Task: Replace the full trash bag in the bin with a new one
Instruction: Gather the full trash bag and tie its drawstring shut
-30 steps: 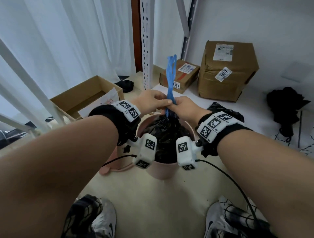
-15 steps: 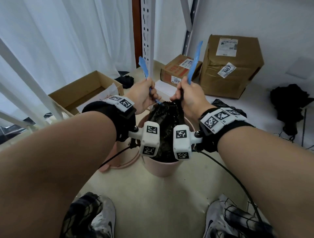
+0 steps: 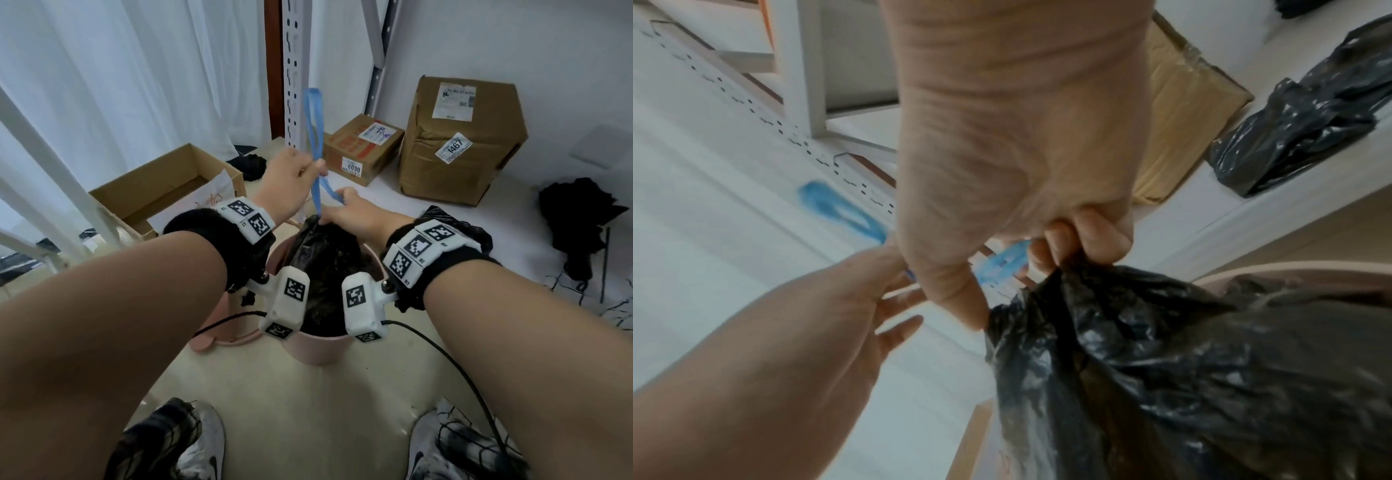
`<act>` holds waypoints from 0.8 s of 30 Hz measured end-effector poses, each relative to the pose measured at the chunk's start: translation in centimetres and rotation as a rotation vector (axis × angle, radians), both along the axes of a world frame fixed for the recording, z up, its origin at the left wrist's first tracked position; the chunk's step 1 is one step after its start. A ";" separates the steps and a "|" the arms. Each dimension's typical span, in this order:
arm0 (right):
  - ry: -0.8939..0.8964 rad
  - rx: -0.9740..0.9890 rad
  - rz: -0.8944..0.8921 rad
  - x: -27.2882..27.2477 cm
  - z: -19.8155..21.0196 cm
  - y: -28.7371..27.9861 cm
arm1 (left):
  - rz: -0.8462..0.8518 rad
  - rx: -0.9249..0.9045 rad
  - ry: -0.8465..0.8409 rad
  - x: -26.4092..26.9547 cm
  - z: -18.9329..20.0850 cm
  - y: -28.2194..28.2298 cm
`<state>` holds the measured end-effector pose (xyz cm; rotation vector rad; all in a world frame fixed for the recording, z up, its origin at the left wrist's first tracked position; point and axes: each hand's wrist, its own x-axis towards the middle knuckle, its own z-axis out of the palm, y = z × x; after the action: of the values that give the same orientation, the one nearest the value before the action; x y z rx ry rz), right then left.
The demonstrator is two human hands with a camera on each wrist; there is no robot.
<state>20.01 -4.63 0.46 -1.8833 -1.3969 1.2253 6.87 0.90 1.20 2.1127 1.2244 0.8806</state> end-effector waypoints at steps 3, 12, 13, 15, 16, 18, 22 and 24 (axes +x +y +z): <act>-0.225 0.212 0.136 -0.7 0.5 -0.2 | -0.016 0.084 0.006 0.1 0.9 -0.2; -0.077 0.380 0.137 -0.8 -0.7 -0.8 | -0.067 -0.595 -0.625 0.1 1.7 -1.2; -0.110 0.395 0.128 -0.9 -0.9 -0.7 | -0.068 -0.627 -0.644 0.2 1.7 -1.3; -0.193 0.396 0.129 -0.7 -0.9 -0.4 | -0.047 -0.662 -0.662 0.5 1.3 -1.3; -0.247 0.387 0.148 -0.5 -1.0 -0.3 | -0.032 -0.658 -0.657 0.7 1.0 -1.2; -0.337 0.364 0.184 -0.1 -1.2 -0.2 | -0.003 -0.634 -0.647 0.9 0.7 -1.2; -0.528 0.241 0.256 0.1 -1.6 -0.3 | 0.052 -0.576 -0.614 0.9 0.9 -0.9; -0.503 0.253 0.276 -0.1 -1.1 -0.4 | 0.004 -0.503 -0.475 0.4 0.9 -0.7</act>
<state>19.91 -5.03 -0.66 -1.9369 -2.0239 0.6560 7.30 0.20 2.10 1.4053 1.0563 0.8946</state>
